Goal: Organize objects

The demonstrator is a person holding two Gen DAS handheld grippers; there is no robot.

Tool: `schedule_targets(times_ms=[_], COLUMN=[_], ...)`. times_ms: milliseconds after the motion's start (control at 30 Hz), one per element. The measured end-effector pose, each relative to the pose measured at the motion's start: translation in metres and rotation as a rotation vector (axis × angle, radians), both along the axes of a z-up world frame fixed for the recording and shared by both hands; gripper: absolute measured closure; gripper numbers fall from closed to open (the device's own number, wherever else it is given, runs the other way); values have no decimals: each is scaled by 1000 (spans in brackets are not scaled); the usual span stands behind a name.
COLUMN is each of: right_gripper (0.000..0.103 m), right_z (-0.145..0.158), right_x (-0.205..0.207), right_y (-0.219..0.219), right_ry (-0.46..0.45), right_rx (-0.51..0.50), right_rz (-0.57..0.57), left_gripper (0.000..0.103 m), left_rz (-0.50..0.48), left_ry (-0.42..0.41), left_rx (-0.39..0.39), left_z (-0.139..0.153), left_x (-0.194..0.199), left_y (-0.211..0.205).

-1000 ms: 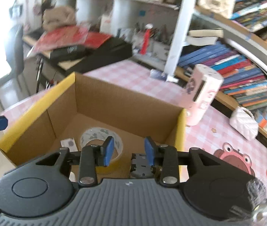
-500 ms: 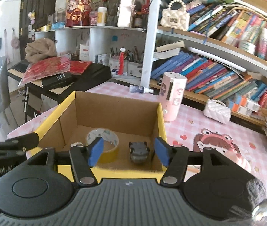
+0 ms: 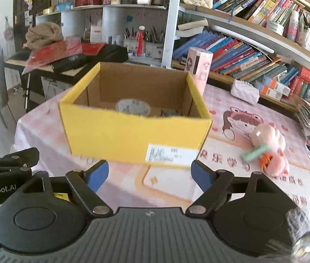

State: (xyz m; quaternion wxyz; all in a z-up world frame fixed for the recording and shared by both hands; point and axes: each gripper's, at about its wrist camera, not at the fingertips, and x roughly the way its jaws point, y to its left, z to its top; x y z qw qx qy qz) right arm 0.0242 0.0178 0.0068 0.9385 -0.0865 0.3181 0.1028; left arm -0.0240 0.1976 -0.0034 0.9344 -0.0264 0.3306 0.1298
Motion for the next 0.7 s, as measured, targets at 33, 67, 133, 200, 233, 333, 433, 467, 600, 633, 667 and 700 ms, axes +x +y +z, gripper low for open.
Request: schedule_targets(times_ms=[33,67,133,200,233,333,433,467,600,633,667,700], right_gripper=[18,17,17,16,16,16,16,16,16,16,16,16], right_z=[-1,-2,-5,-8,-10,-17,-24,-27,-34,-34,-35,-36], right_x=[-5,-10,-19,-28,-33,-45,-57,-60,-70,-71,-73,-74], right_y=[0,-1,-2,-6,-7,-13,-23,-26,-43,-48,-52,-57], right_ry=[3,5,10,18,25,43,65,74,114,118,121,123], right_rx=[0,1,0,2,3,3,5,6,25,26,26,27], right_rz=[-5,-9,-19,-28,-34,-58,-92,-103,-161,-177,-192,-206], left_gripper=[12,11,11,11,11,11,11,11,11,11,11,11], left_rz=[-2,-4,-11,-20,-26,-52,-88,-102,-156,-170,-185,-200], left_ry=[6,12,22,29,34,52,76,86,109,111,111,112], left_rx=[-1,-1,0,-1,-2,0,0,1,9,9,10,10], left_z=[-1,-2,-4,-7,-8,-13,-20,-23,-28,-29,-29,-29], left_x=[-4,-7,-15,-22,-25,-33,-39,-40,-42,-41,-41,-41], left_y=[0,-1,-2,-5,-6,-14,-23,-26,-41,-46,-50,-54])
